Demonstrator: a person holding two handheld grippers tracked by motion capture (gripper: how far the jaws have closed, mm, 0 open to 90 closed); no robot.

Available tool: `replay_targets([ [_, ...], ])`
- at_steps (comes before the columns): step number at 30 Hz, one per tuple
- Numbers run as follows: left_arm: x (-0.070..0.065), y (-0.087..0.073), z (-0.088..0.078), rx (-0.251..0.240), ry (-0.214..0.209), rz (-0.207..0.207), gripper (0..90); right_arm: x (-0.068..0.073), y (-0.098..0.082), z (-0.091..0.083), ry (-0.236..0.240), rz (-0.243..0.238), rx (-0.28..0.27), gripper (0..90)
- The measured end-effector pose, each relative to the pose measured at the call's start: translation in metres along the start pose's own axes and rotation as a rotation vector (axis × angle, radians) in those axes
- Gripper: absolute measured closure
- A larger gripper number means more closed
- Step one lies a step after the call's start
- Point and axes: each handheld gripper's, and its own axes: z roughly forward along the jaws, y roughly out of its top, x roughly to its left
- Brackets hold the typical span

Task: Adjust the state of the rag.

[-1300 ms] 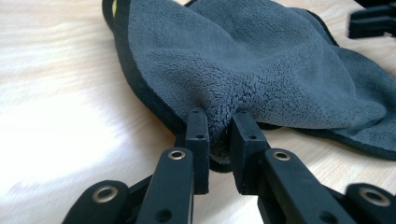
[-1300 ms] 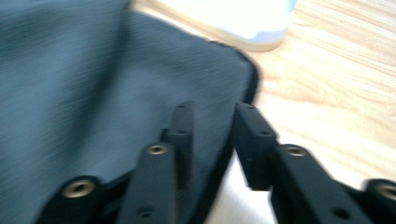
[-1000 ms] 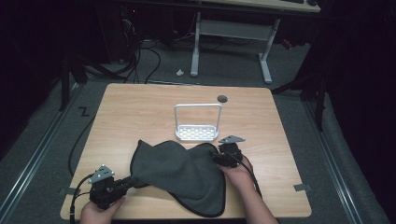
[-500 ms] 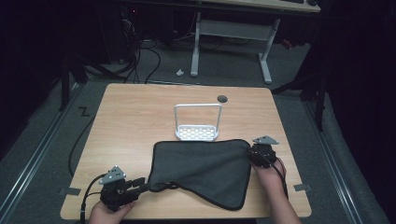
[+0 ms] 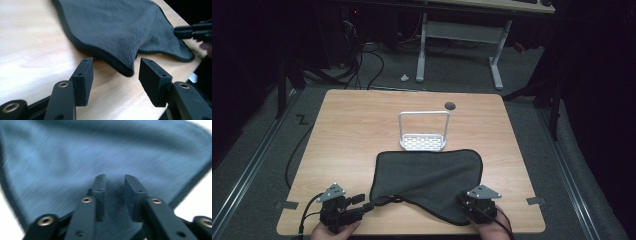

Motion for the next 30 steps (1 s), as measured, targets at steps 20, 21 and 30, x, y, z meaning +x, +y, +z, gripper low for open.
replay_targets([
  [20,-0.011,-0.004,0.021,0.071,-0.08,0.039,63.8,-0.072,-0.025,-0.02,-0.337,0.072,0.025,85.7],
  [21,-0.015,-0.005,0.021,0.069,-0.084,0.043,64.0,-0.068,-0.024,-0.021,-0.333,0.069,0.012,85.1],
  [30,-0.024,0.0,0.043,0.092,-0.109,0.026,74.8,-0.045,-0.011,-0.016,-0.264,0.014,-0.023,82.5],
])
